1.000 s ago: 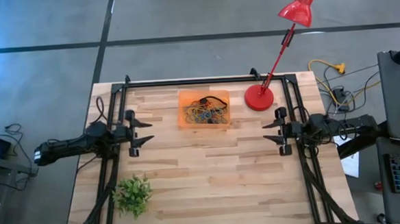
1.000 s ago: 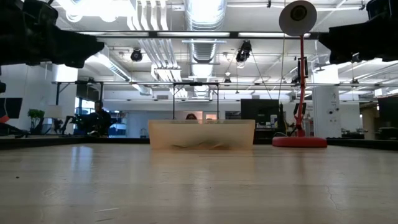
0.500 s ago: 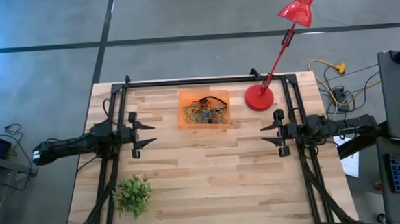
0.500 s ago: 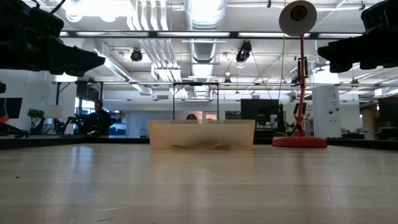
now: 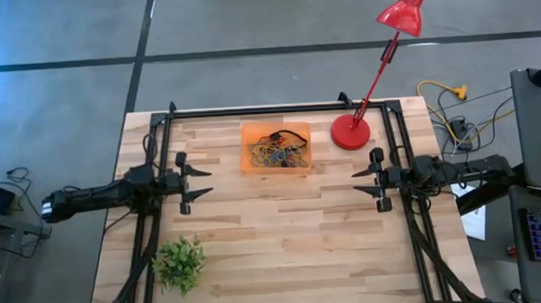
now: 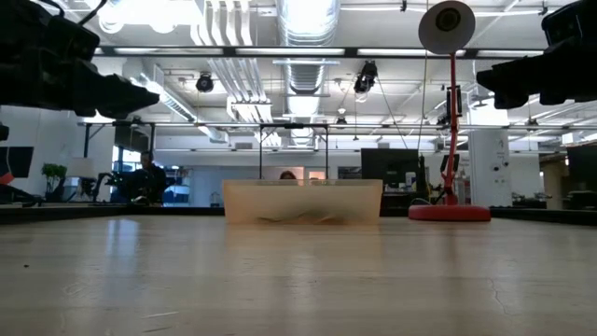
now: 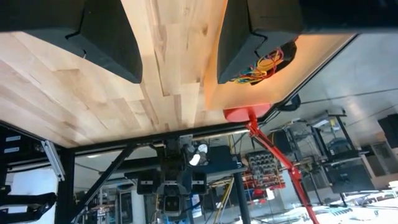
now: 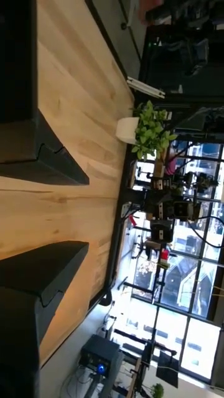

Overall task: Pick and place rubber bands into bin
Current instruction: Return to Home position

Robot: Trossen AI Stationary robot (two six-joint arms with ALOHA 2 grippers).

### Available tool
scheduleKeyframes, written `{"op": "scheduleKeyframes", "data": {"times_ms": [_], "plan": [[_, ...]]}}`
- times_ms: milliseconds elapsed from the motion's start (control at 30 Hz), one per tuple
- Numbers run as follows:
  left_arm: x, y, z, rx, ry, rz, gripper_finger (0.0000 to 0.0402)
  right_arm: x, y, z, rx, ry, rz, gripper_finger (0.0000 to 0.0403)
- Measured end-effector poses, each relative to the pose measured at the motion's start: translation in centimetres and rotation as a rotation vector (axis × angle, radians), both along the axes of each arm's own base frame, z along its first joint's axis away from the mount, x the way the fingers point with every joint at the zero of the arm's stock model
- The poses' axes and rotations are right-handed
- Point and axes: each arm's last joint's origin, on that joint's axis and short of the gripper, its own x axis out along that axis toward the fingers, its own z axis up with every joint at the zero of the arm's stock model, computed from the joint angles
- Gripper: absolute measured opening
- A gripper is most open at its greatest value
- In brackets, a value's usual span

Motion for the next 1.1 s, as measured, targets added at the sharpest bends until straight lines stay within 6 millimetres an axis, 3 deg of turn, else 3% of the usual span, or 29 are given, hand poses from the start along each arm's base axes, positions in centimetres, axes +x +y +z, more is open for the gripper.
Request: {"op": "scheduleKeyframes", "data": {"times_ms": [1100], "plan": [[0.26, 0.01, -0.29, -0.006, 0.035, -0.007, 0.0193, 0.00, 0.00, 0.00, 0.000, 0.000, 0.000, 0.0138]]}}
